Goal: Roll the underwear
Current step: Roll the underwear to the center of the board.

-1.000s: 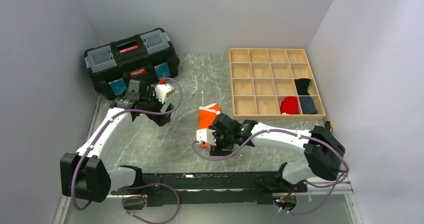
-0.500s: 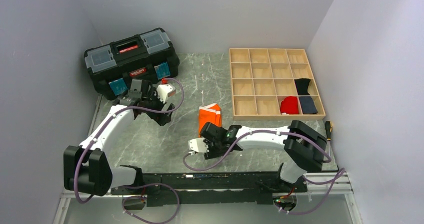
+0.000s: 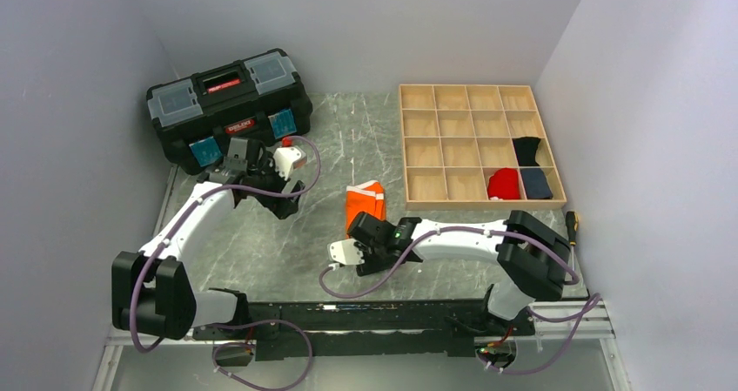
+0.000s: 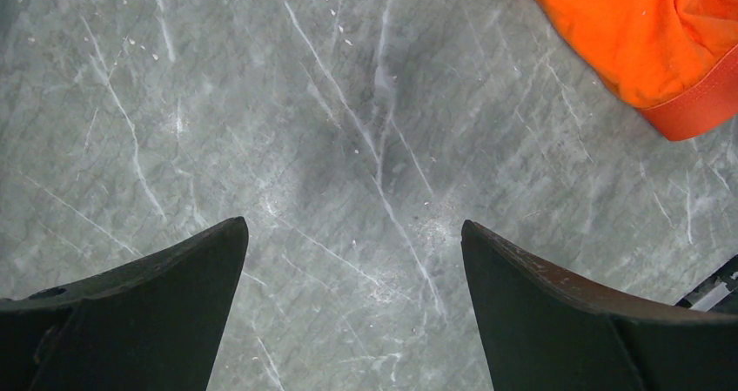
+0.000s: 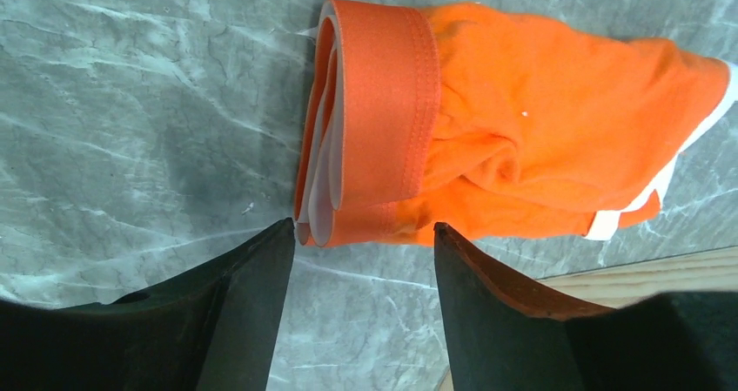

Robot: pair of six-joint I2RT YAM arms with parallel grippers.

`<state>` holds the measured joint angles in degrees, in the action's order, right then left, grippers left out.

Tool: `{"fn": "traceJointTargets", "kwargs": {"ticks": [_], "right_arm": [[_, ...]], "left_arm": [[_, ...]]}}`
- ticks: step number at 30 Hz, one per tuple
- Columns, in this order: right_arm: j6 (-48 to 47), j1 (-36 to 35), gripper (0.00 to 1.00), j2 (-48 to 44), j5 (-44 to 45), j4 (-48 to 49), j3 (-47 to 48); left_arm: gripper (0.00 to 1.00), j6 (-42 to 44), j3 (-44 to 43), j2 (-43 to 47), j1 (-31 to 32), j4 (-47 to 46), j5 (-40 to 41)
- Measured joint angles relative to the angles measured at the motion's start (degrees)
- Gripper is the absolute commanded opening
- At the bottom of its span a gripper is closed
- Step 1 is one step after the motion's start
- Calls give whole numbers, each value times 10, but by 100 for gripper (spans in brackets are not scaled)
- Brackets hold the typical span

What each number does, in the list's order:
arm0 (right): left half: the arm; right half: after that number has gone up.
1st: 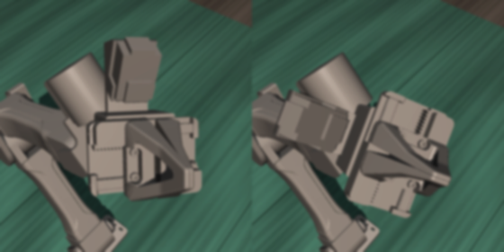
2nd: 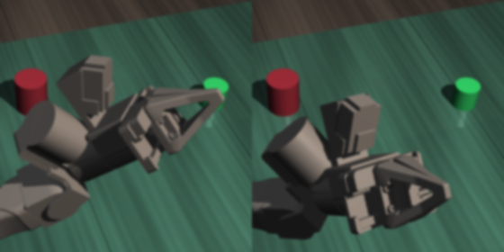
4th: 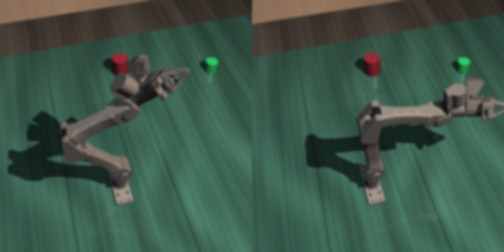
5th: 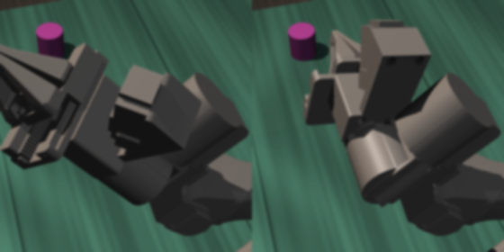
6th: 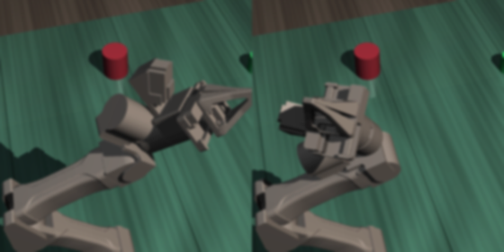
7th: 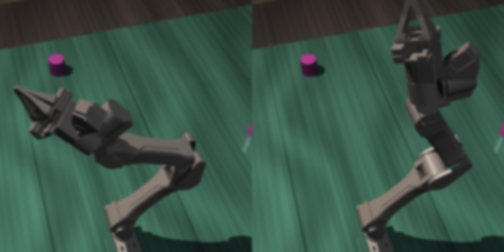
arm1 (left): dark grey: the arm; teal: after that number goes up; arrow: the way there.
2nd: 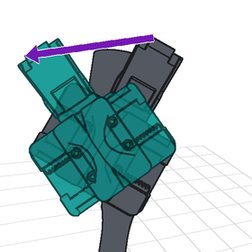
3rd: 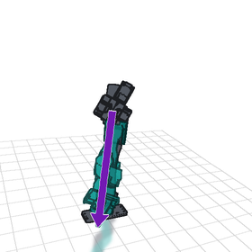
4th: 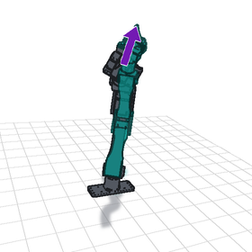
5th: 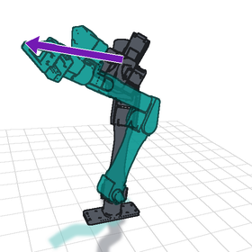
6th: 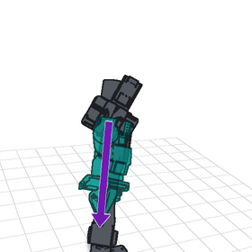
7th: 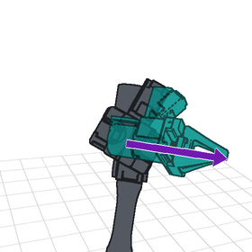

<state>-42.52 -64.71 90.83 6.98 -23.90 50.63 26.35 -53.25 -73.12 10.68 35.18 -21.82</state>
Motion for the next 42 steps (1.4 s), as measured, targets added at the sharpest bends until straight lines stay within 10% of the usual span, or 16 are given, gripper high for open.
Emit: {"fn": "traceJointTargets", "kwargs": {"ticks": [20, 42], "right_arm": [[-15, -12, 61, 17, -16, -7, 20], [-7, -12, 14, 41, -16, 4, 16]], "left_arm": [[99, 9, 0, -26, 0, 0, 0], [99, 15, 0, -26, 0, 2, 0]]}}
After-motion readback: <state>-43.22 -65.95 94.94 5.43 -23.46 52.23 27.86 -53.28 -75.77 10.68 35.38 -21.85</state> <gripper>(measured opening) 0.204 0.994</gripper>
